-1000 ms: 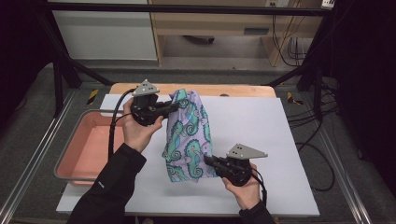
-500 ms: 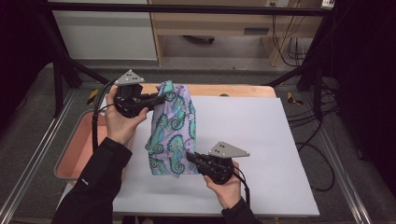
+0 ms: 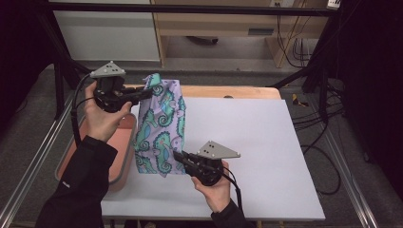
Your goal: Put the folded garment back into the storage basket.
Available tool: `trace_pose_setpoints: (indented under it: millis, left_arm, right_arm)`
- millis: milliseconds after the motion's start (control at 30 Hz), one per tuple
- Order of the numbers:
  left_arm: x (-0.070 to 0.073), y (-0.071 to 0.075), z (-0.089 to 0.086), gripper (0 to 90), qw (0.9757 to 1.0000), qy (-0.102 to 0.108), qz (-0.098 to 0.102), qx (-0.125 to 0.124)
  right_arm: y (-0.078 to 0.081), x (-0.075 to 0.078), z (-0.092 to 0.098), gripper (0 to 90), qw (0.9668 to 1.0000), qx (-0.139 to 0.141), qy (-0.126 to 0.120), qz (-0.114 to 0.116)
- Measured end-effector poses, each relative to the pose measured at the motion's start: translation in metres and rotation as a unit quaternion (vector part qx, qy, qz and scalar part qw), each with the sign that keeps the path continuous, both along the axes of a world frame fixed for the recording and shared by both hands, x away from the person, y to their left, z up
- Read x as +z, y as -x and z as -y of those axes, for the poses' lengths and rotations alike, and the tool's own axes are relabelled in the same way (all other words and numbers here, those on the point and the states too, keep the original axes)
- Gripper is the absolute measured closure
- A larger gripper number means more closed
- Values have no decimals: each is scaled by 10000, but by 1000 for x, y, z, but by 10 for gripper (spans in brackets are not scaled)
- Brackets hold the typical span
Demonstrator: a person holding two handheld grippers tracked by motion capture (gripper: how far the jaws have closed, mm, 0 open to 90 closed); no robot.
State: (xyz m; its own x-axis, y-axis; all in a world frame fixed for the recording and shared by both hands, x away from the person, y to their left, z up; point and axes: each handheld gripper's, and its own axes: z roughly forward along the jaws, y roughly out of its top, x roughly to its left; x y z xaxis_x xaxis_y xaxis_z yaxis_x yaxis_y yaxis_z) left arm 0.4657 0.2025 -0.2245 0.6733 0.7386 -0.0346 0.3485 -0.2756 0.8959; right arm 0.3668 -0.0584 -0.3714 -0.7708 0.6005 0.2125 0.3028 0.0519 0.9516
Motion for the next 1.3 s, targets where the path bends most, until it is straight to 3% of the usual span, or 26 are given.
trace_pose_setpoints:
  millis: [500,667,1100,1300]
  left_arm:
    - [21,6,-35,814,9999,9,105,86]
    - [24,8,-59,813,9997,99,137,163]
    - [20,5,-108,812,9989,-54,228,405]
    - [12,3,-129,812,9983,-141,156,551]
  right_arm:
    - [2,20,-39,858,9994,195,-17,278]
    - [0,22,-58,858,9989,258,22,402]
    - [-9,17,-115,857,9978,364,102,551]
    - [-12,9,-141,857,9976,413,115,549]
